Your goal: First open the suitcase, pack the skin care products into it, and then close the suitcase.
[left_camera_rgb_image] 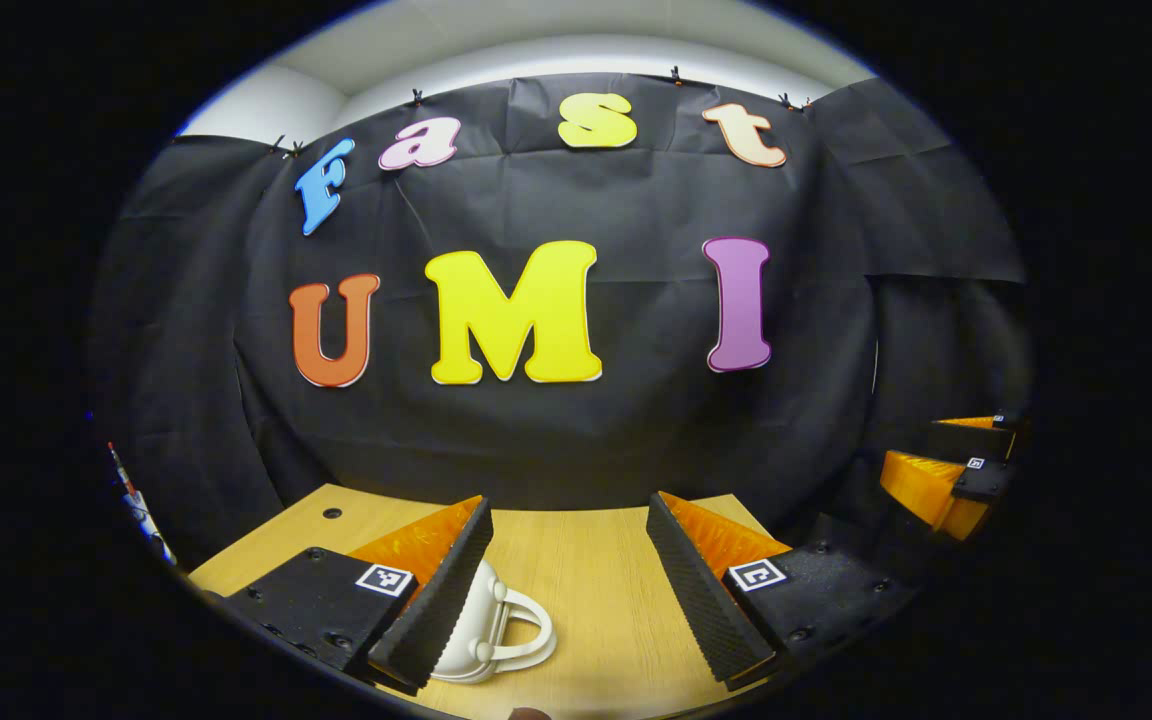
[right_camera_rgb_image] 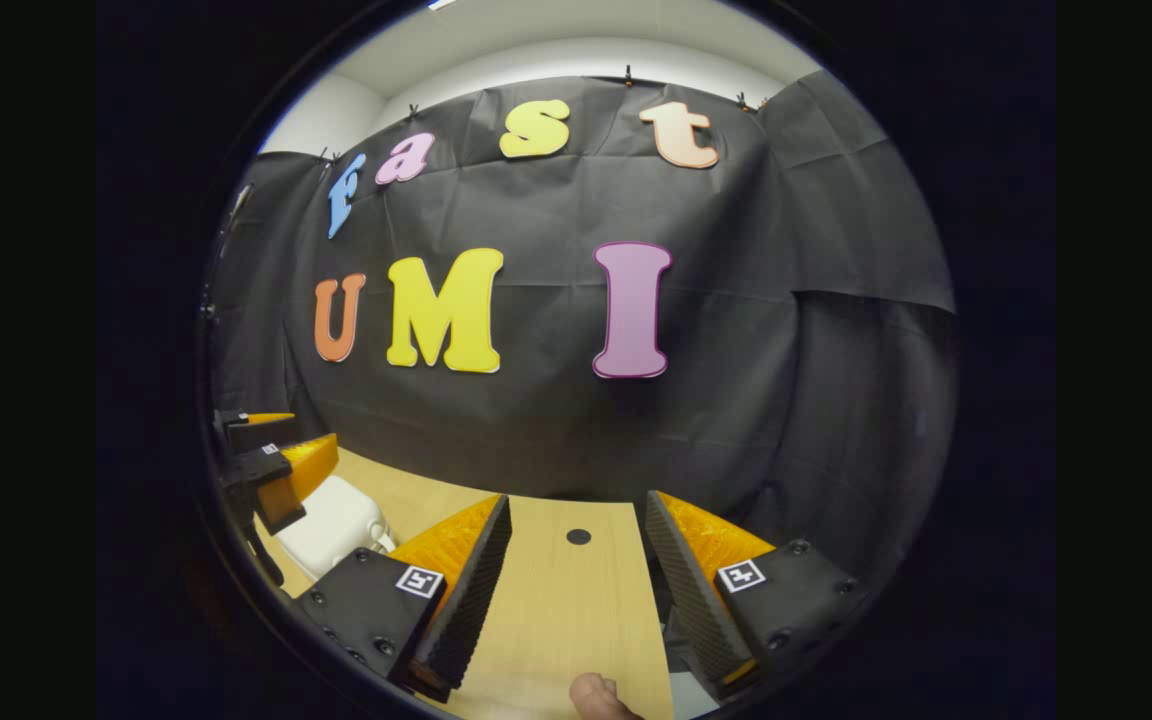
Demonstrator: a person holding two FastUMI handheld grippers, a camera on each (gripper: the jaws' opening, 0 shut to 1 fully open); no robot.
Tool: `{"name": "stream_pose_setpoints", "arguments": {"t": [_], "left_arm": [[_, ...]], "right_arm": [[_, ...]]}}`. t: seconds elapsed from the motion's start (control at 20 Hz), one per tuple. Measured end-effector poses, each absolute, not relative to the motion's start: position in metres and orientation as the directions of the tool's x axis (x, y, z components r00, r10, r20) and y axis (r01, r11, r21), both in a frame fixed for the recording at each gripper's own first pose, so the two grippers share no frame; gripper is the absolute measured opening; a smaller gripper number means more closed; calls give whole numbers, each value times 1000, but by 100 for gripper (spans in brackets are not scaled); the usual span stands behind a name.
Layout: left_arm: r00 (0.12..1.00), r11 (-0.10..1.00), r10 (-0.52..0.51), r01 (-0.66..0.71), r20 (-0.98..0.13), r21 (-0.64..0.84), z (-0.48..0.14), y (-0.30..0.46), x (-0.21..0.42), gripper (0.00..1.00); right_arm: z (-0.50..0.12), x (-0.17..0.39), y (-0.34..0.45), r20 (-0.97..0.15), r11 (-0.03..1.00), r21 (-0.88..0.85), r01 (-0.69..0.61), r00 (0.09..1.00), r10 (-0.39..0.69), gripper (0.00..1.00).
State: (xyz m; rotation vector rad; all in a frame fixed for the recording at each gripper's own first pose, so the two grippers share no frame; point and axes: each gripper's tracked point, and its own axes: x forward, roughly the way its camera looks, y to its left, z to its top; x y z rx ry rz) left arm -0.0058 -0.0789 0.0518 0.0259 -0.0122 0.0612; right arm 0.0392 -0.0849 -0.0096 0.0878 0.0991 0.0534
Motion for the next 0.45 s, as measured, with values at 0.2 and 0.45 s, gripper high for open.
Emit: {"name": "stream_pose_setpoints", "arguments": {"t": [0.2, 0.45], "left_arm": [[998, 998, 63, -64, 27, 7, 59, -65, -11, 98], [996, 997, 82, -82, 20, -7, 61, -50, -14, 98]], "right_arm": [[-5, 37, -64, -94, 994, 88, -70, 992, 79, 81], [-8, 33, -41, -111, 992, 74, -100, 988, 108, 81]]}}
